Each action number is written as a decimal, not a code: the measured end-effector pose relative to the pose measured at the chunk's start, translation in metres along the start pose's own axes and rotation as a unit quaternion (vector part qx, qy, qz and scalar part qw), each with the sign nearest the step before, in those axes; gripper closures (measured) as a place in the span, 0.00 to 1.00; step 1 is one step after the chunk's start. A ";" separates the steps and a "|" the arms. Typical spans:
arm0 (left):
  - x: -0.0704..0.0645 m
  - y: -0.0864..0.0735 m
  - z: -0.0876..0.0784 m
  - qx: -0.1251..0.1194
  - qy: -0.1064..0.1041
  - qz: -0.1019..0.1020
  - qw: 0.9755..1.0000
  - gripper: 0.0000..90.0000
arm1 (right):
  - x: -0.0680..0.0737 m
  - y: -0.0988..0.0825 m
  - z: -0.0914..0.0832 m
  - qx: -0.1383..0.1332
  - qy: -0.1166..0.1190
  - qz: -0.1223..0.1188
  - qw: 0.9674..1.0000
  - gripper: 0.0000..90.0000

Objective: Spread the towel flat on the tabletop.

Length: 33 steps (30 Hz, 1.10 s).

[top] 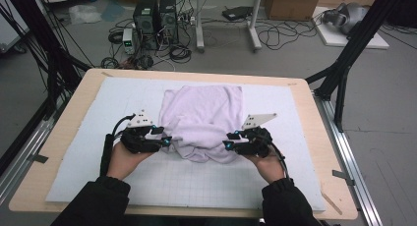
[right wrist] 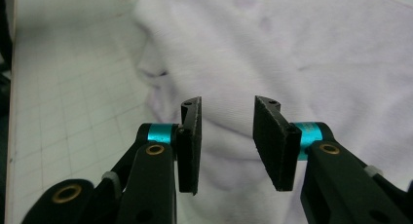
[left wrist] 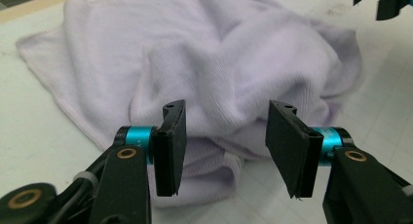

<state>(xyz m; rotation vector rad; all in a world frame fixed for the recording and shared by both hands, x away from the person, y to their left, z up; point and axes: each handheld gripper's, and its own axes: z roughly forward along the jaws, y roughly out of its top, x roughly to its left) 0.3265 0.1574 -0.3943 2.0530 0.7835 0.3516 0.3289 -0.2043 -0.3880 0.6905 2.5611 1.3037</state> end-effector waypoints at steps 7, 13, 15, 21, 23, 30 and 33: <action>-0.002 -0.002 0.038 0.005 -0.027 -0.018 0.999 0.68 | 0.010 -0.017 0.045 0.055 0.011 -0.001 0.998 0.71; -0.004 -0.001 0.048 0.001 -0.011 -0.025 1.000 0.91 | 0.013 -0.020 0.061 0.077 0.011 -0.012 0.997 0.91; -0.004 0.001 0.037 0.004 -0.009 -0.023 1.000 0.92 | 0.012 -0.019 0.057 0.078 0.025 -0.019 0.996 0.94; -0.004 0.007 0.003 -0.019 0.005 -0.024 1.000 0.92 | 0.017 -0.013 0.030 0.057 0.030 -0.041 0.997 0.94; -0.004 0.011 -0.018 -0.035 0.008 -0.027 0.999 0.92 | 0.019 -0.012 0.008 0.041 0.030 -0.045 0.998 0.95; -0.008 0.016 -0.044 -0.040 0.017 -0.019 0.999 0.92 | 0.012 -0.019 -0.042 0.018 0.015 -0.042 0.999 0.95; -0.010 0.015 -0.041 -0.028 0.023 -0.012 0.999 0.92 | 0.001 -0.024 -0.050 0.023 -0.002 -0.031 0.999 0.95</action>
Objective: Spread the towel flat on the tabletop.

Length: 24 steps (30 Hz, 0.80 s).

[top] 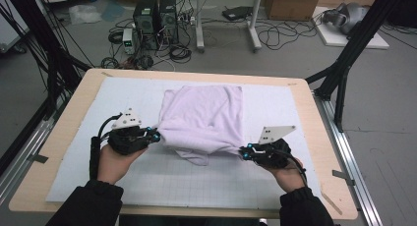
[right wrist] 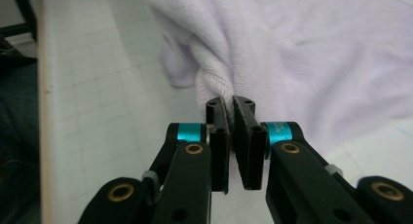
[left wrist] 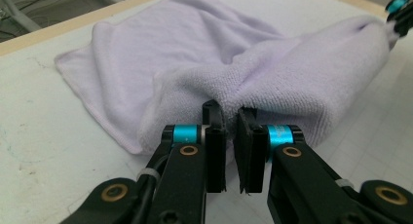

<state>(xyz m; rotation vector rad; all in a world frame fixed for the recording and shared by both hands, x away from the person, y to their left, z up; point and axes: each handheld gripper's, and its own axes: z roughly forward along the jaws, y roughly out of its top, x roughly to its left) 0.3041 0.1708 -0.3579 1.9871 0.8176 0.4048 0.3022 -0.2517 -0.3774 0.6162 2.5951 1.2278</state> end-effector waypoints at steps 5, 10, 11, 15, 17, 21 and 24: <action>0.004 -0.008 0.041 0.033 0.005 -0.017 0.999 0.92 | -0.029 -0.006 0.017 0.019 -0.026 0.038 0.999 0.95; 0.011 -0.017 0.077 0.067 0.003 -0.030 0.997 0.85 | -0.046 -0.012 0.044 0.055 -0.029 0.071 0.996 0.85; 0.012 -0.017 0.076 0.067 0.002 -0.030 0.997 0.82 | -0.046 -0.013 0.043 0.046 -0.024 0.074 0.996 0.84; 0.013 -0.017 0.055 0.045 -0.003 -0.023 0.999 0.69 | -0.034 -0.008 0.028 -0.001 -0.035 0.059 0.998 0.75; 0.013 -0.018 0.050 0.040 -0.001 -0.023 0.999 0.63 | -0.025 -0.003 0.021 -0.021 -0.035 0.044 0.998 0.73; 0.009 -0.027 0.038 0.030 -0.021 -0.014 0.999 0.63 | -0.006 0.007 0.024 -0.033 -0.012 0.018 0.999 0.69; 0.002 -0.033 0.047 0.044 -0.052 -0.001 0.998 0.70 | 0.006 0.013 0.041 -0.027 0.006 0.000 1.000 0.66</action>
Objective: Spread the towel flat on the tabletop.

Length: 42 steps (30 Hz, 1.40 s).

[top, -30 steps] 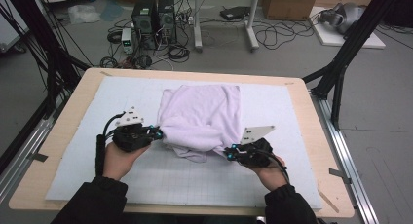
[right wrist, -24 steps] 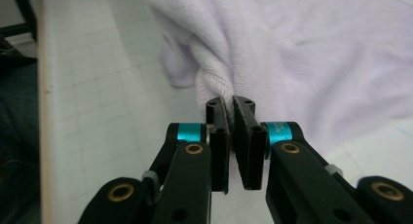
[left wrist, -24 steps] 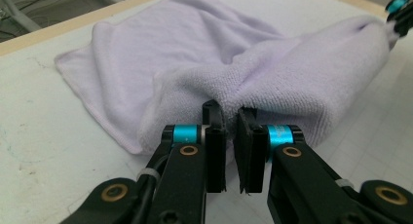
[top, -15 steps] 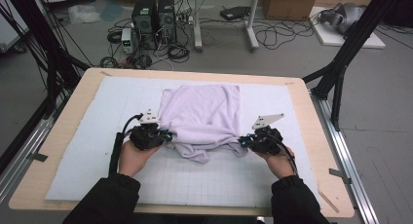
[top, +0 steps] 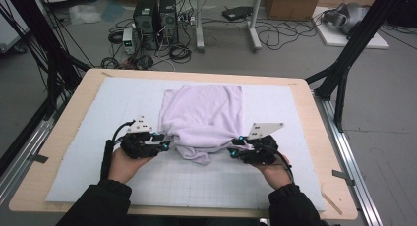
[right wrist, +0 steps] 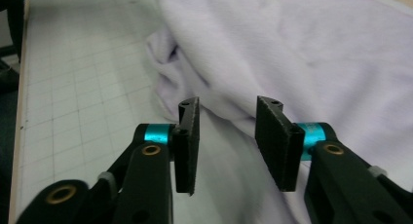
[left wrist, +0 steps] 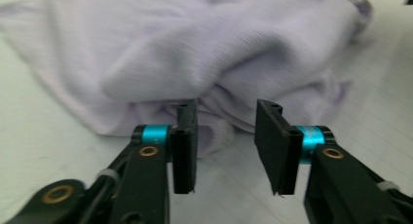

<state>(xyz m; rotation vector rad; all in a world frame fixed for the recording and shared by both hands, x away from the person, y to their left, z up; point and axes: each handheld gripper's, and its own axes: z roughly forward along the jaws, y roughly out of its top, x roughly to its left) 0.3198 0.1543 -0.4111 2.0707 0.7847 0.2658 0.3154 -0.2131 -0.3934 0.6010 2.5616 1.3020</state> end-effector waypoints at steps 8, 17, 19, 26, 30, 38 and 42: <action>-0.011 0.005 0.040 0.006 -0.001 0.007 1.000 0.65 | 0.000 0.007 0.055 0.035 -0.011 0.000 0.999 0.61; -0.013 0.007 0.038 0.014 -0.010 0.013 1.000 0.90 | -0.002 0.010 0.064 0.051 0.010 0.003 0.999 0.90; -0.018 0.009 0.018 0.005 -0.020 0.020 1.000 0.90 | 0.003 0.013 0.054 0.042 0.022 -0.002 0.999 0.91; -0.033 0.017 -0.030 -0.015 -0.039 0.041 0.998 0.90 | 0.019 0.032 0.006 0.005 0.050 -0.020 0.999 0.92; -0.040 0.018 -0.050 -0.020 -0.052 0.049 0.997 0.92 | 0.027 0.040 -0.023 -0.007 0.058 -0.031 0.998 0.92; -0.025 0.015 -0.048 -0.011 -0.011 0.040 0.999 0.95 | -0.003 0.041 -0.023 0.036 0.015 -0.013 0.999 0.92; -0.001 0.013 -0.015 0.001 0.018 0.008 1.000 0.95 | -0.027 0.031 -0.002 0.056 -0.002 0.023 0.998 0.91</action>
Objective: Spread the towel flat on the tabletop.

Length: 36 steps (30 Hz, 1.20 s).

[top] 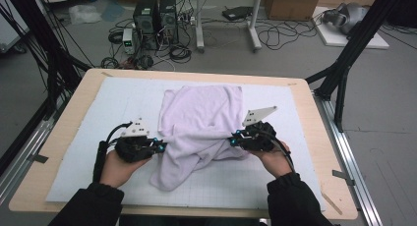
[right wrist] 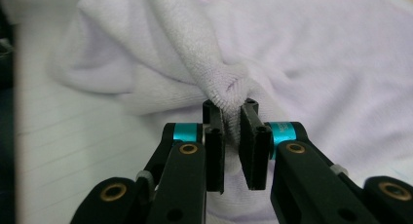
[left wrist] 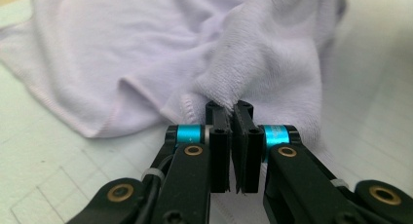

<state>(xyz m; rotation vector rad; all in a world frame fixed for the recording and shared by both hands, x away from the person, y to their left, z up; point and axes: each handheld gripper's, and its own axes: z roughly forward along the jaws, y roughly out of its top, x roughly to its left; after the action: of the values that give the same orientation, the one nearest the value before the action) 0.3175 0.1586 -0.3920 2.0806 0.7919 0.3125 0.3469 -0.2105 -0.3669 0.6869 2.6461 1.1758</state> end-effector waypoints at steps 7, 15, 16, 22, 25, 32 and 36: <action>0.018 -0.006 0.035 0.038 0.022 -0.017 0.999 0.92 | -0.032 -0.014 0.040 0.028 -0.017 0.046 0.998 0.81; 0.009 -0.005 -0.008 -0.023 0.013 -0.003 1.000 0.72 | -0.004 -0.018 -0.004 -0.053 -0.039 0.024 0.998 0.66; 0.006 -0.009 -0.016 -0.024 0.011 -0.003 1.000 0.70 | 0.000 -0.020 -0.010 -0.059 -0.047 0.022 0.997 0.65; -0.004 -0.023 -0.012 -0.013 -0.006 0.008 1.000 0.65 | 0.018 -0.032 -0.020 -0.082 -0.028 0.008 0.996 0.65; -0.007 -0.033 0.004 0.005 -0.022 0.007 1.000 0.65 | 0.028 -0.042 -0.001 -0.060 -0.012 -0.001 0.998 0.65; -0.011 -0.039 0.026 0.041 -0.047 0.018 0.998 0.74 | 0.033 -0.051 0.034 -0.013 0.002 -0.006 1.000 0.66; -0.015 -0.040 0.032 0.048 -0.031 0.036 0.998 0.85 | 0.034 -0.051 0.046 0.004 -0.002 -0.010 1.000 0.69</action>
<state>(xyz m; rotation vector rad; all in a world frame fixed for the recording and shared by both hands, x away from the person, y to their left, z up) 0.3046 0.1454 -0.4424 2.2014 0.7077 0.2521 0.3149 -0.1941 -0.4343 0.6625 2.6491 1.1572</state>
